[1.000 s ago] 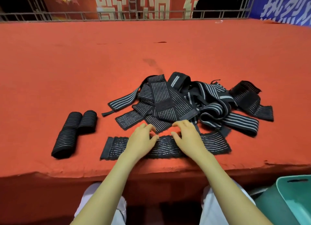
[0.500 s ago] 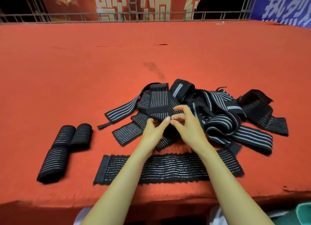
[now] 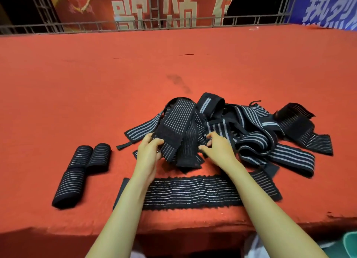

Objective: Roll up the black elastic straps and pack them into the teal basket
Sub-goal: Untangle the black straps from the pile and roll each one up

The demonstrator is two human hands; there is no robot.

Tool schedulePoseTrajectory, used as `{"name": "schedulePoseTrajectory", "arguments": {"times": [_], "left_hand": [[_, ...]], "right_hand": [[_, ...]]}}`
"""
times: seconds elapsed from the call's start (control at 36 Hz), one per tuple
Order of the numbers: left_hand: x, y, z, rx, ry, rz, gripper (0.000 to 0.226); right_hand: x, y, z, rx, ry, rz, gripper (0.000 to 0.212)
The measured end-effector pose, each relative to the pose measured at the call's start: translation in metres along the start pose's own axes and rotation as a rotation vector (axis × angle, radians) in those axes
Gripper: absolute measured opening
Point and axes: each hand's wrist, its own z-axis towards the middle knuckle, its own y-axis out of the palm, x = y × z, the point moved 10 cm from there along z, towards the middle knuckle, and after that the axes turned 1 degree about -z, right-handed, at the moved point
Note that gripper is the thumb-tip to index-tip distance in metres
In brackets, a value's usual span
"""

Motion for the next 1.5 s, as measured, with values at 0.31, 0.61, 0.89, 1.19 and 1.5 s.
{"name": "schedulePoseTrajectory", "arguments": {"times": [0.31,0.61,0.89,1.19,1.5], "left_hand": [[-0.028,-0.006,-0.001,0.006,-0.186,-0.286,0.019],[-0.034,-0.021,0.003,0.131,-0.288,-0.451,0.012],[-0.009,-0.058,0.008,0.308,-0.079,-0.132,0.015],[0.016,-0.021,-0.004,0.071,-0.011,-0.158,0.014],[0.088,0.019,-0.028,-0.186,0.187,-0.153,0.009]], "right_hand": [[-0.037,0.035,-0.02,-0.34,0.01,0.397,0.069],[-0.058,0.007,-0.033,-0.189,-0.266,0.235,0.02],[0.02,-0.095,-0.002,0.399,0.132,0.451,0.015],[-0.027,-0.087,-0.025,0.421,-0.208,0.035,0.049],[-0.086,-0.013,-0.047,-0.062,-0.367,0.217,0.073]]}}
